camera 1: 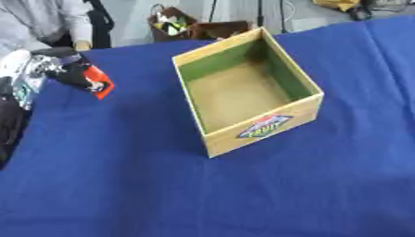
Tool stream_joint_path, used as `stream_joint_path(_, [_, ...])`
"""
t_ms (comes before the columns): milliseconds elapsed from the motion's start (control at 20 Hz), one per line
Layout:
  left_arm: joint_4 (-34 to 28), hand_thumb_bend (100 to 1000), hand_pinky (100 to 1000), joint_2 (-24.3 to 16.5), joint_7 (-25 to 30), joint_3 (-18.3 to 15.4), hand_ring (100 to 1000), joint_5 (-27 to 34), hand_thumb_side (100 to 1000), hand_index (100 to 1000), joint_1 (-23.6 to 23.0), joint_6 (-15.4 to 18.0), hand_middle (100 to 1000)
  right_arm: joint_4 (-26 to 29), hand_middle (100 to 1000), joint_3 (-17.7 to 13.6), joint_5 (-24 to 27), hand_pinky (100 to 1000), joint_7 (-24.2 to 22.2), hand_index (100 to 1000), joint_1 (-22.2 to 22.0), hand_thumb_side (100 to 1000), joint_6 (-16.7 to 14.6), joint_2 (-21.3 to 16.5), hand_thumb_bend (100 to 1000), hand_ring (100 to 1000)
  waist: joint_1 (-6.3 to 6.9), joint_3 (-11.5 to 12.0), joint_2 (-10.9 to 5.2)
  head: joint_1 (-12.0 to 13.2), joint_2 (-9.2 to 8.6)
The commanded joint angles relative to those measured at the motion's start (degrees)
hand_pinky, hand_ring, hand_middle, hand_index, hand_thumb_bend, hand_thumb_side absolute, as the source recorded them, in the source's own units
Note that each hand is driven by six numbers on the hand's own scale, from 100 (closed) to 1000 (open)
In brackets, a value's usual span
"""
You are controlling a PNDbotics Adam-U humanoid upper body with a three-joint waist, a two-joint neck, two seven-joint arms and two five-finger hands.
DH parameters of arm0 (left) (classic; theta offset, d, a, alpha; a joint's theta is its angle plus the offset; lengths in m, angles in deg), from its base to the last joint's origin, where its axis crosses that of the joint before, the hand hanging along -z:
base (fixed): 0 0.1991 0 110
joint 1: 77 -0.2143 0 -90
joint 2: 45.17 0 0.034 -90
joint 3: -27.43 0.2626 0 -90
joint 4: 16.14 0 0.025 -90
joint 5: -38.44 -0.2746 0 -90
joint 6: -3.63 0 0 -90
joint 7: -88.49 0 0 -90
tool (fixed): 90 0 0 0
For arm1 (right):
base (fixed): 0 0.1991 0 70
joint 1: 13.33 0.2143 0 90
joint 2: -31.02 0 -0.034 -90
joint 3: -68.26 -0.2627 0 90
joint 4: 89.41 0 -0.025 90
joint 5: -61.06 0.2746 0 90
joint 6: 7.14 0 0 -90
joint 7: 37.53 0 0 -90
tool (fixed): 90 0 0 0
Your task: Pick up objects on the table and place them in the box.
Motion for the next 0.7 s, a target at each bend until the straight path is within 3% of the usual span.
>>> stream_joint_path(50, [-4.03, 100, 100, -2.72, -1.24, -0.44, 291, 1.92, 257, 324, 2.07, -0.34, 291, 1.27, 385, -0.26, 0.33, 567, 0.19, 586, 0.07, 641, 0.15, -1.38, 100, 407, -0.16, 0.16, -1.67, -0.22, 0.28])
stream_joint_path(300, [-8.54, 100, 100, -0.55, -2.61, 0.82, 280, 3.06, 255, 315, 5.19, -0.27, 282, 1.27, 386, -0.07, 0.91, 566, -0.07, 587, 0.13, 641, 0.02, -1.62, 100, 407, -0.15, -0.09, -2.21, -0.26, 0.28])
stream_joint_path(700, [-15.5, 100, 100, 7.66, -8.04, 4.52, 274, 7.6, 254, 301, 10.21, 0.79, 285, 1.27, 386, 0.1, 1.48, 567, -0.66, 587, 0.45, 659, 0.17, -1.52, 100, 408, -0.11, -0.62, -2.38, 0.34, 0.48])
